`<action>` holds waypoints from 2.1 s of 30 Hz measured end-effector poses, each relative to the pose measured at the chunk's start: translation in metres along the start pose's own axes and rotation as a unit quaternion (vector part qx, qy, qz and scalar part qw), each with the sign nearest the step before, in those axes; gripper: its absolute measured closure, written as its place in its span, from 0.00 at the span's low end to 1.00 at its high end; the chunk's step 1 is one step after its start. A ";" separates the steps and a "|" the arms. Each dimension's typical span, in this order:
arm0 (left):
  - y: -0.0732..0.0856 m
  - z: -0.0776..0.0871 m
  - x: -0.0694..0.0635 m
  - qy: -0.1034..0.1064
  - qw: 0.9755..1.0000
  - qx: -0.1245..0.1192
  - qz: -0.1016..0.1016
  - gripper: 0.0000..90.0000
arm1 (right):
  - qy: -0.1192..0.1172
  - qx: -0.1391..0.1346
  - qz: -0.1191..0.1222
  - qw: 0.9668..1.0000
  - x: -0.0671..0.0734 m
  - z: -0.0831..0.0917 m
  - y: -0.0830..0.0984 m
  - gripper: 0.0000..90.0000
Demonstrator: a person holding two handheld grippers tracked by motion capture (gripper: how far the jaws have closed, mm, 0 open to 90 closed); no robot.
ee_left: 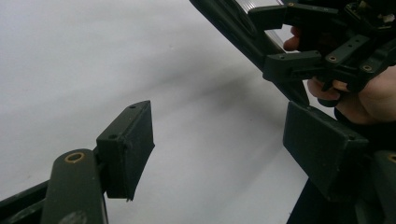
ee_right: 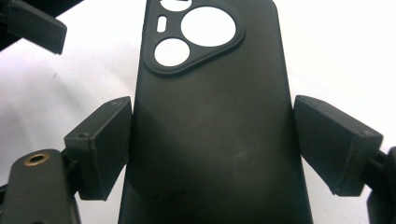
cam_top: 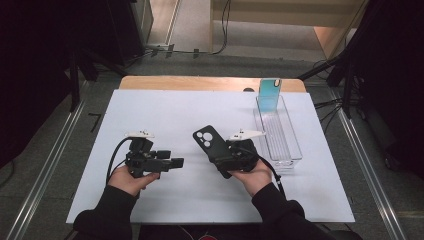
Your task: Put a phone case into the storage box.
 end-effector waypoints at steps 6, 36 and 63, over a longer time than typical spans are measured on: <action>-0.015 -0.002 -0.007 -0.006 1.000 -0.001 -0.001 0.28 | 0.009 -0.011 -0.011 1.000 0.004 0.002 -0.007 0.15; -0.061 -0.029 -0.006 -0.030 0.997 -0.049 0.060 0.29 | 0.020 -0.066 -0.091 0.993 0.024 -0.019 -0.005 0.15; -0.064 -0.041 -0.007 -0.048 0.990 -0.096 0.090 0.55 | -0.004 -0.113 -0.145 0.983 0.042 -0.026 0.000 0.15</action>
Point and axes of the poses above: each handheld gripper's, and its own axes: z roughly backward along the jaws, y roughly out of its underside, x roughly to its left, the point moved 3 cm from there along -z, roughly forward along the jaws, and after that the axes turned 12 degrees about z, right-handed, at the moved point
